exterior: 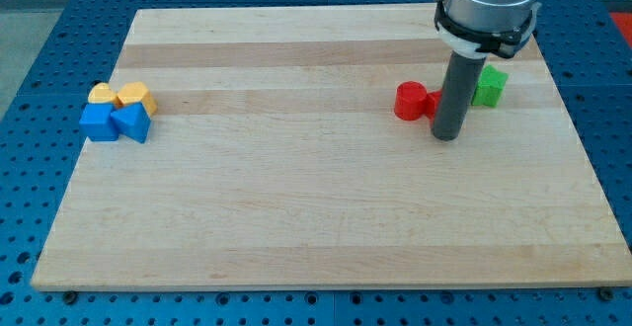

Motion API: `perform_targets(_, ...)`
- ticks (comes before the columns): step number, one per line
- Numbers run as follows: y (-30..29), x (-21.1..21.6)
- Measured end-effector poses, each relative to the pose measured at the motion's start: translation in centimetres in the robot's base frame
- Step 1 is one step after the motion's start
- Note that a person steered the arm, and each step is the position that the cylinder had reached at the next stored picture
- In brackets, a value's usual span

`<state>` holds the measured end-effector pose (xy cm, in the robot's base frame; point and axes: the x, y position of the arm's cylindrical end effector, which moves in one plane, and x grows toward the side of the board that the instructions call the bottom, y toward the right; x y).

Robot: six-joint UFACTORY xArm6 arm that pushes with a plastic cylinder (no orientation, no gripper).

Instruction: Push the red blocks towards the top center of the board

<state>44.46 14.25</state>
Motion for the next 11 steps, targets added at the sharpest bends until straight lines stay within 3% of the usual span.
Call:
perform_targets(2, 3.7, -0.5)
perform_targets(5, -8.1, -6.3)
perform_targets(9, -16.3, -4.7)
perform_targets(10, -20.3, -4.7)
perform_targets(11, -20.7, -5.9)
